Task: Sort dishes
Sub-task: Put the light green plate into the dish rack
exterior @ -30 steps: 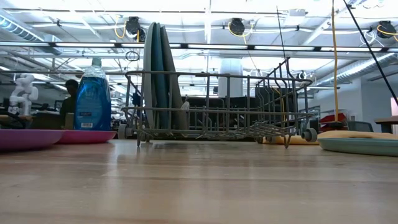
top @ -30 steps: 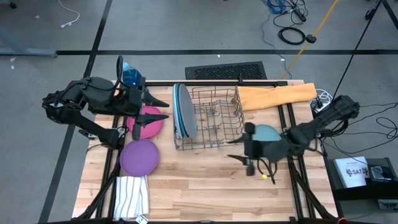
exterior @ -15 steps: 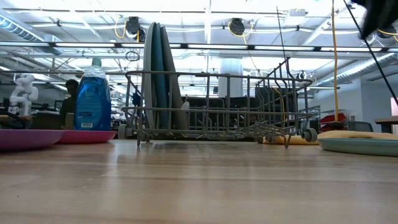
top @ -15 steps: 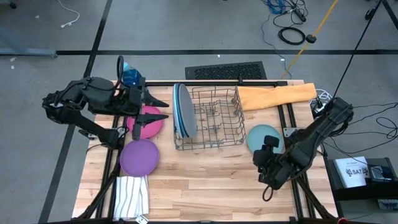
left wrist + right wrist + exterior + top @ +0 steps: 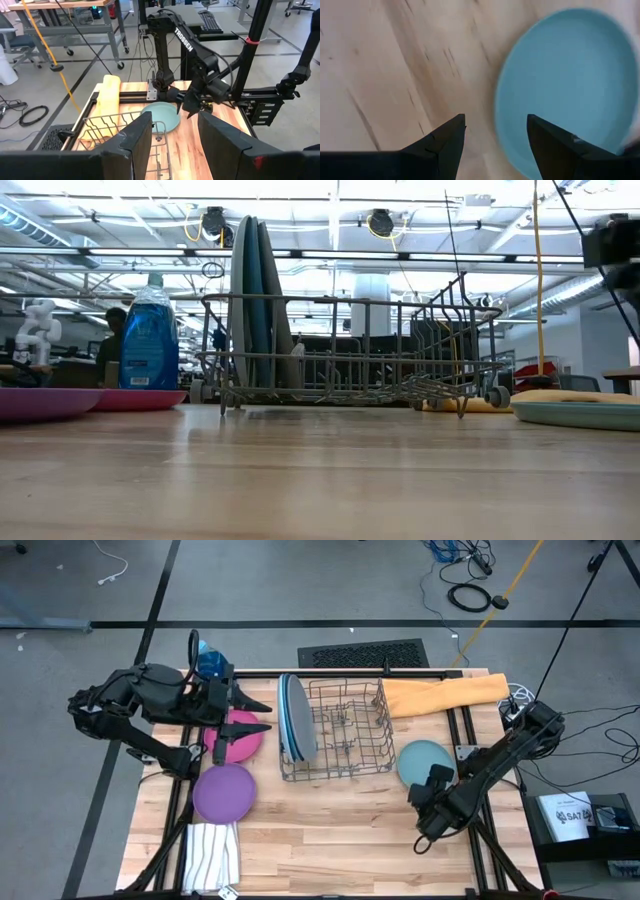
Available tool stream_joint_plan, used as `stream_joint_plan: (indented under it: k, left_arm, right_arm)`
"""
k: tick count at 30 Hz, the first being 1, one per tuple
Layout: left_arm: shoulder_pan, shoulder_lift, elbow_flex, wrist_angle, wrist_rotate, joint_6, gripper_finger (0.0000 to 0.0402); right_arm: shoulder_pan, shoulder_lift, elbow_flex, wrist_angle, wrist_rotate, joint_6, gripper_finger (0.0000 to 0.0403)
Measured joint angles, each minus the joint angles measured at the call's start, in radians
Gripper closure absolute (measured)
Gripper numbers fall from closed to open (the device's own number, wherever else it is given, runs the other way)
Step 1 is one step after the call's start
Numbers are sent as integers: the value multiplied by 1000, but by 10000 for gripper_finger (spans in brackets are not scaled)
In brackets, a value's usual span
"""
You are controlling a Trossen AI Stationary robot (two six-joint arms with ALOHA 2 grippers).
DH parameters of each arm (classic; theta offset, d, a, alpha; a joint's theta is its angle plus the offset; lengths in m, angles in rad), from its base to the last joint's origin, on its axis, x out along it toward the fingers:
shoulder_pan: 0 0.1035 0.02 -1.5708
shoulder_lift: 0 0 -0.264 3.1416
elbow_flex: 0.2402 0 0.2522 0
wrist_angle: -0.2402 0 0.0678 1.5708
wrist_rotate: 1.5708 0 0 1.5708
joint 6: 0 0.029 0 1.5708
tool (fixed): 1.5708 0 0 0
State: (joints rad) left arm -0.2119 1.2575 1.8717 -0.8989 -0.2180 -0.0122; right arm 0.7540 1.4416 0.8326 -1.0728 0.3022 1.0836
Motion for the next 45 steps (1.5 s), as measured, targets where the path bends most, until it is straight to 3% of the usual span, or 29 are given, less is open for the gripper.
stream_joint_plan:
  k: [3,8,14,18,23,26,30,40,45]
  left_arm:
    - [0,0,0,1,0,4,240]
    - [0,1,0,10,0,21,240]
    - [0,2,0,18,0,21,240]
    - [0,3,0,19,0,21,240]
    - [0,9,0,19,1,20,240]
    - [0,10,0,19,2,22,240]
    - [0,10,0,19,3,22,240]
    - [0,10,0,19,6,21,240]
    - [0,10,0,20,6,20,240]
  right_arm:
    - [0,-40,-89,119,-28,0,198]
    - [-17,-79,-192,140,-46,2,197]
    - [-63,-110,-277,268,-93,-103,210]
    - [-84,-111,-300,316,-120,-166,259]
    - [-92,-110,-301,358,-135,-216,368]
    - [-93,-108,-300,403,-111,-220,390]
    - [-71,-102,-252,437,-132,-229,398]
    - [10,-102,15,453,-221,-285,401]
    - [37,-103,168,526,-141,-426,401]
